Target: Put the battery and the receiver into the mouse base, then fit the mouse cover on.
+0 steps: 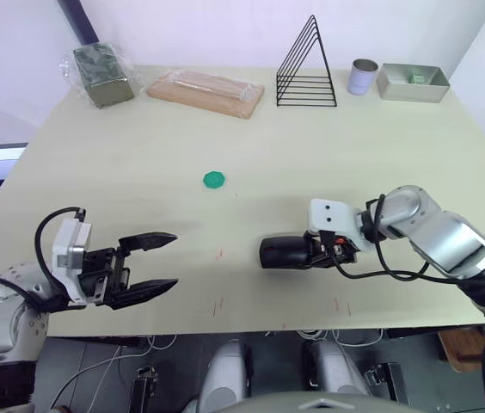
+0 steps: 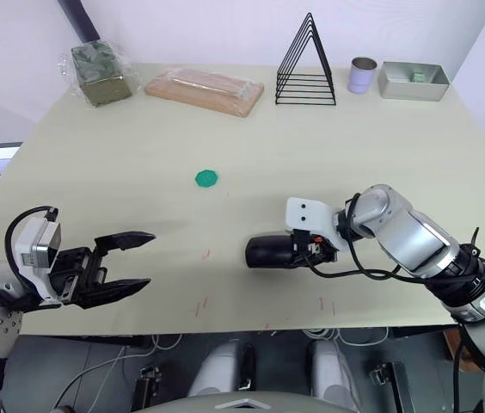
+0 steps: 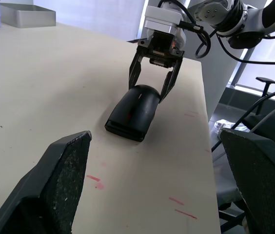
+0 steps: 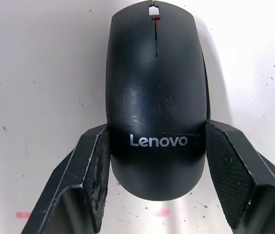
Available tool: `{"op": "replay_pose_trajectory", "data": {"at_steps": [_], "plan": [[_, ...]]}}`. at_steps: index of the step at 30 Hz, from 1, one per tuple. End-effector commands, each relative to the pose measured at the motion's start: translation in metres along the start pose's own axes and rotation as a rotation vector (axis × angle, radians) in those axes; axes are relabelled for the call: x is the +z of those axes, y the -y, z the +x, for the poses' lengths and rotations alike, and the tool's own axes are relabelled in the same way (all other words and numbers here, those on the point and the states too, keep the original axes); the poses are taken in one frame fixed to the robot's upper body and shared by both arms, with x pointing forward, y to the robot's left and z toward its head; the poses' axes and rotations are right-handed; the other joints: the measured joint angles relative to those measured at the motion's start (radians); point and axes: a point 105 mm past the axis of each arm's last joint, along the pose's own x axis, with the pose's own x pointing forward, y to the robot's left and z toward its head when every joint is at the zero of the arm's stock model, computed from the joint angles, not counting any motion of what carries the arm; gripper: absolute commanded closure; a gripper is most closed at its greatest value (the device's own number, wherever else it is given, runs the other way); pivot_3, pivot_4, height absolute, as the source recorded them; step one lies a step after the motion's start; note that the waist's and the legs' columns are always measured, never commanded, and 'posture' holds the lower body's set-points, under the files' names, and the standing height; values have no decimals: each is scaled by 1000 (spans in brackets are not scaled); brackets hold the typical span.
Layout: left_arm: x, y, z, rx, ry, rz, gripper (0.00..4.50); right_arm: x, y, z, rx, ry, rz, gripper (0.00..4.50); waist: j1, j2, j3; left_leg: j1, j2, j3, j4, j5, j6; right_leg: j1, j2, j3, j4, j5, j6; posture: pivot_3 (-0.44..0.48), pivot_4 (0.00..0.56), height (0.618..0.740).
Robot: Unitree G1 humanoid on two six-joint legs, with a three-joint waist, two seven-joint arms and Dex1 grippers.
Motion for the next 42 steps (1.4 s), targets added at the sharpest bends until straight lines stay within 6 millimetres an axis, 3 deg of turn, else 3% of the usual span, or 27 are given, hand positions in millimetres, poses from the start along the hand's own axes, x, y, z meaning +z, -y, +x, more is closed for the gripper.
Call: {"op": "replay_pose_trajectory", "data": {"at_steps": [1, 42], "plan": [[10, 2, -1, -4, 22, 39, 0, 4, 2, -1, -4, 1, -26, 2026, 0, 0, 0, 0, 0, 0, 0, 0, 0, 0, 0, 0, 0, 0, 0, 0, 150, 740], [9, 4, 4, 3, 29, 38, 0, 5, 5, 2, 2, -6, -58, 2026, -1, 0, 0, 2, 0, 4, 3, 0, -1, 0, 0, 0, 7, 0, 0, 0, 150, 740]]}}
